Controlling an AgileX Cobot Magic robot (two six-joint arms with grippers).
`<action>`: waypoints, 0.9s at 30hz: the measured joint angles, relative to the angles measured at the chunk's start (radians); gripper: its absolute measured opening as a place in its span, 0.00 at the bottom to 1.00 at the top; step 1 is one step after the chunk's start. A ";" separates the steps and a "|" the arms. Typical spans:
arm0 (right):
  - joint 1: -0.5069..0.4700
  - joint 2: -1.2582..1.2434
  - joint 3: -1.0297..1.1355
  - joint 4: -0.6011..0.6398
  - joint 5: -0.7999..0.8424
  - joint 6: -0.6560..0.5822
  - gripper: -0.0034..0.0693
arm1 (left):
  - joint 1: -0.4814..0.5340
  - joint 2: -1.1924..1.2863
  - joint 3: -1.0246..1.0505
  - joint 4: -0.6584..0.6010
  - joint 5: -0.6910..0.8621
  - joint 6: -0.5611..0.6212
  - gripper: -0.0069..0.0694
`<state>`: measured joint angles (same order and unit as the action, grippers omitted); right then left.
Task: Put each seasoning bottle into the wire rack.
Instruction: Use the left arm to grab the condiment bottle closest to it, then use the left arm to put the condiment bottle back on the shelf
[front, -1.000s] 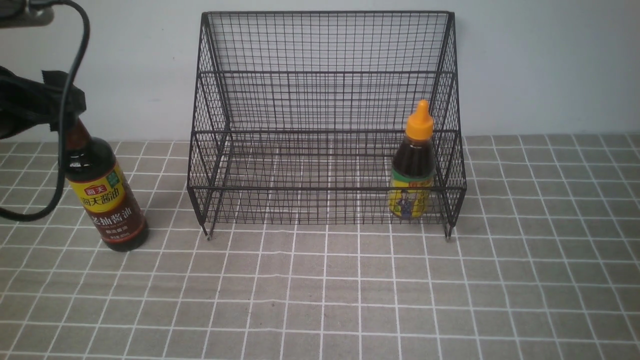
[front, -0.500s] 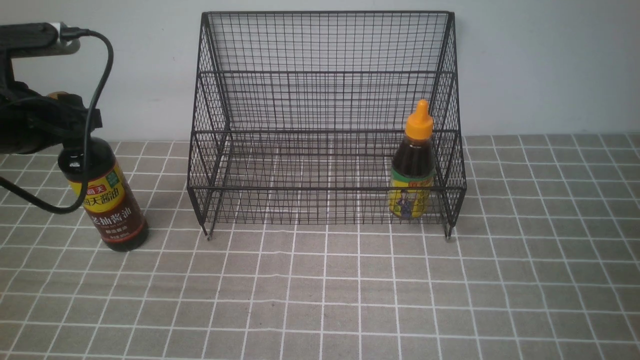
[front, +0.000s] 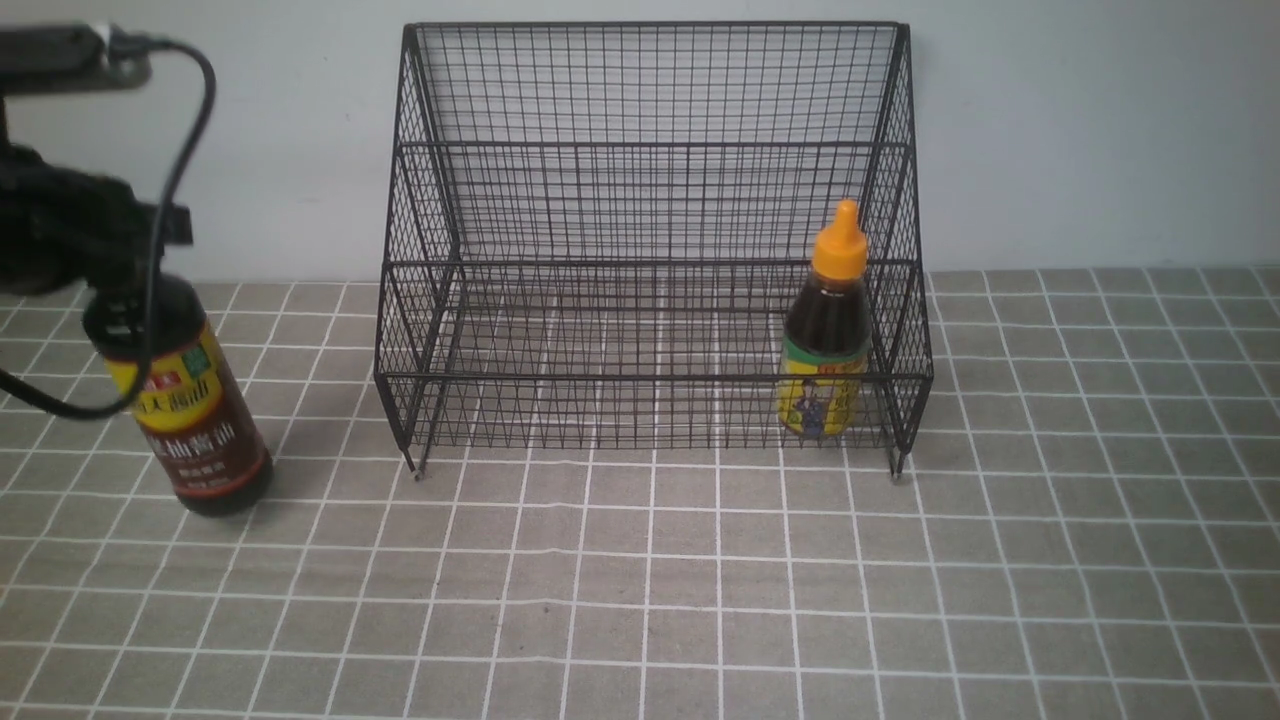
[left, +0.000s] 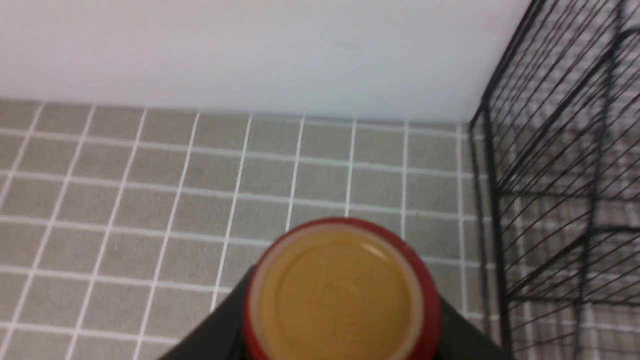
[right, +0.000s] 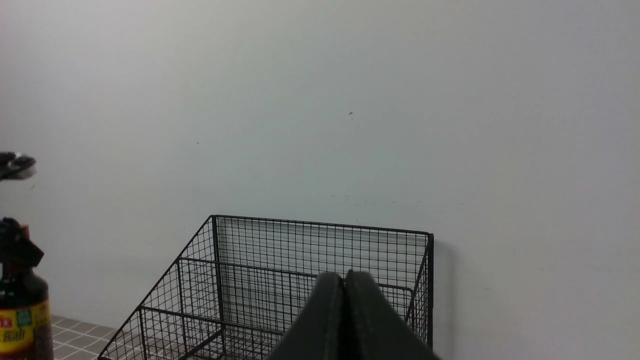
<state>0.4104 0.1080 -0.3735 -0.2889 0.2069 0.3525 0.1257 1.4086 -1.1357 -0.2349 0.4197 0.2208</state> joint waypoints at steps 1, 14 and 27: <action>0.000 0.000 0.000 0.000 0.000 0.000 0.03 | 0.000 -0.012 -0.023 0.000 0.013 0.000 0.44; 0.000 0.000 0.000 0.000 0.000 0.000 0.03 | -0.180 -0.034 -0.280 -0.039 0.004 0.025 0.44; 0.000 0.000 0.000 0.000 0.000 0.000 0.03 | -0.335 0.081 -0.283 -0.060 -0.257 0.027 0.44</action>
<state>0.4104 0.1080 -0.3735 -0.2889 0.2069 0.3525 -0.2088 1.4900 -1.4187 -0.2948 0.1631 0.2477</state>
